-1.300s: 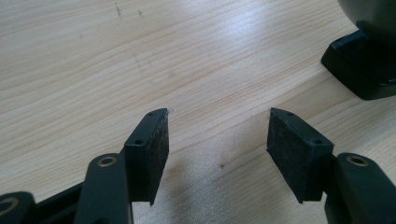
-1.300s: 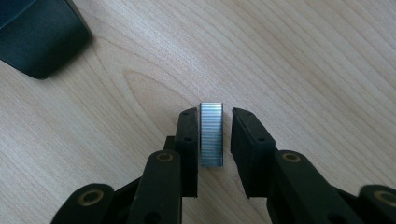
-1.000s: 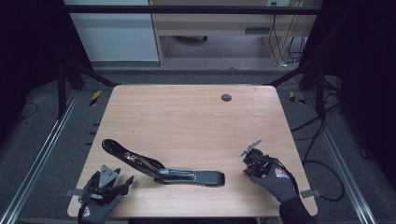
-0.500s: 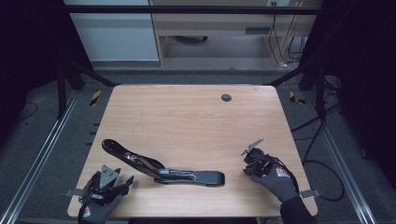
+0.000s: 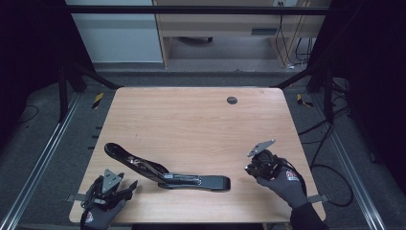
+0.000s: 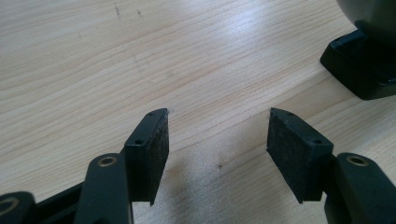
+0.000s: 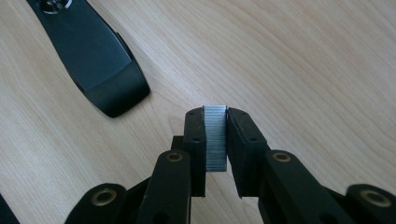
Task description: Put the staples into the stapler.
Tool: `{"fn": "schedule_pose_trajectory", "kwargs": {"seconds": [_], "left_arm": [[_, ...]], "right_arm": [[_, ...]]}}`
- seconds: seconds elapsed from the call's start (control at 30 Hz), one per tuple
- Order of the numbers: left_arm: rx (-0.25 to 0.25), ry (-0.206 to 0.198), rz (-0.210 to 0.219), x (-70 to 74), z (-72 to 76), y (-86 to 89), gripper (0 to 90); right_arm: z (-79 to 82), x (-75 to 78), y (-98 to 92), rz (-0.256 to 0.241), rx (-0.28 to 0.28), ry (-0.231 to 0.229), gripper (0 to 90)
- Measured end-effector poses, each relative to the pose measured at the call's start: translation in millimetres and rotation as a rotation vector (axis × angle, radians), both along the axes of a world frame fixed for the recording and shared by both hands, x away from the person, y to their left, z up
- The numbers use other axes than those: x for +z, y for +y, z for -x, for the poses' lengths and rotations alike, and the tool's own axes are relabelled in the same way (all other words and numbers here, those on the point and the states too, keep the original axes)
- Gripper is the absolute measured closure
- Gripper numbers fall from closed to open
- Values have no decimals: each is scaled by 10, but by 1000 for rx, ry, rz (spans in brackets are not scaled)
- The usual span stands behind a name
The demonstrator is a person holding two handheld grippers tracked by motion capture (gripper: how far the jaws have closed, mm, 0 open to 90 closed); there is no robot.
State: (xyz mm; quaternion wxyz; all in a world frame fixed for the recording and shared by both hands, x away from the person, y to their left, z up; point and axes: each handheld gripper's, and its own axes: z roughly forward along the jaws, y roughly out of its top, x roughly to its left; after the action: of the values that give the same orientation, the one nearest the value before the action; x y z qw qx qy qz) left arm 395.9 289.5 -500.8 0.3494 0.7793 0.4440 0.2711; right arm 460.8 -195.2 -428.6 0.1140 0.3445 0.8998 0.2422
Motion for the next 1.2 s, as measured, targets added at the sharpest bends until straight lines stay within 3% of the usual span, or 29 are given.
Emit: {"fn": "schedule_pose_trajectory", "kwargs": {"seconds": [0.4, 0.8, 0.97, 1.2], "left_arm": [[-4, 11, 7, -2, -18, -1, 385], [-4, 18, 23, -9, -30, 2, 386], [-11, 18, 19, -11, -29, 3, 386], [-17, 18, 17, -12, -21, -1, 387]], "right_arm": [[-55, 198, 107, -44, 87, -54, 783], [-114, 324, 271, -60, 222, -84, 784], [-153, 360, 335, -67, 256, -85, 783], [-197, 370, 419, -30, 335, -64, 783]]}}
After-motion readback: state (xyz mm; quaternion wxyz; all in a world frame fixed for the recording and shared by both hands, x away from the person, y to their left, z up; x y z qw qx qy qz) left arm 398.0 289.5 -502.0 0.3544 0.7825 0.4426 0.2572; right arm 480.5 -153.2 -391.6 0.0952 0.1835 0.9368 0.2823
